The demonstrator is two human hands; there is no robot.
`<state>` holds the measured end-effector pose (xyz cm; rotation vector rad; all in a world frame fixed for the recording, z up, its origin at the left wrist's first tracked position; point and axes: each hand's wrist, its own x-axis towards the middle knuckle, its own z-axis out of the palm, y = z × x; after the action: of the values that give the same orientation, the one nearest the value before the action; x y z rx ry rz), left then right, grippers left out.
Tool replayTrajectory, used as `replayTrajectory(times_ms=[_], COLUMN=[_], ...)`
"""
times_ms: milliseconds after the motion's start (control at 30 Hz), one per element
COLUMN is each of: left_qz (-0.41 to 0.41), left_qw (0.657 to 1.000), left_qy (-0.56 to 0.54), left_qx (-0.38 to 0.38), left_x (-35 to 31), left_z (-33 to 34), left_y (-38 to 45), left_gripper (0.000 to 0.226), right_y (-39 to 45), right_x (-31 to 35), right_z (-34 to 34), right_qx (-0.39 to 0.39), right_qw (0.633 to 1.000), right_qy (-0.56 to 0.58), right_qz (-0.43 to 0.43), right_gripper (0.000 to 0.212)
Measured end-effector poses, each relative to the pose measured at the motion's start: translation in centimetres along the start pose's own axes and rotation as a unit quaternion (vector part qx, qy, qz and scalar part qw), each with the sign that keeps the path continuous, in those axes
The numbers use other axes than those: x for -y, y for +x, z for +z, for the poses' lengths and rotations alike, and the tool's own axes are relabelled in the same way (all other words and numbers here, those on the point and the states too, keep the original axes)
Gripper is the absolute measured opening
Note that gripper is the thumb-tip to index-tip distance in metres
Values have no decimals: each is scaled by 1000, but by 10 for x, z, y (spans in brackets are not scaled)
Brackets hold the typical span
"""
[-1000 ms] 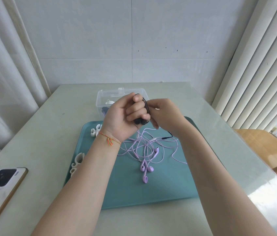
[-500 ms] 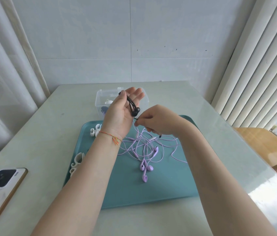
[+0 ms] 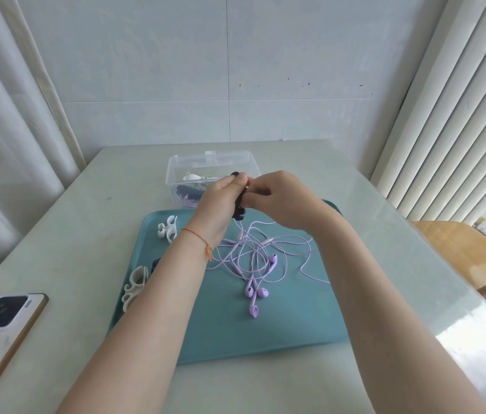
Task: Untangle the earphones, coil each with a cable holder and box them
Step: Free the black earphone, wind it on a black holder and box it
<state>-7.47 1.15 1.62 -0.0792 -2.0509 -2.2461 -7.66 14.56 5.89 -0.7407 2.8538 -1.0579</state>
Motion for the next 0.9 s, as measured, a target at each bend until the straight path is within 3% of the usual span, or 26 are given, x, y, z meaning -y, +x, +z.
replayTrajectory(times_ms=[200,367,567,733,900], left_qz=[-35,-120,-175,-158,-170], left_qw=[999,989,951,938,945], left_qy=[5,25,-149,-243,-220], left_qx=[5,87,208,191,170], left_x=[-1,-4,-15,-18,-17], left_z=[-7,-5,-5,-10,-14], left_y=[2,-2,-9,-9,-7], left_gripper=[33,48,51,45,50], right_y=[2,4,7,9,8], right_x=[-7,-11,-16,-19,-15], right_z=[-5,-8,-7,-3,-2], right_qx=[-58,-90,-102,-66,-60], right_qw=[998,995,991,995,992], right_qy=[-4,24,79,78,108], right_qz=[-1,-20,-25,-11,3], right_gripper=[16,9,9,16,27])
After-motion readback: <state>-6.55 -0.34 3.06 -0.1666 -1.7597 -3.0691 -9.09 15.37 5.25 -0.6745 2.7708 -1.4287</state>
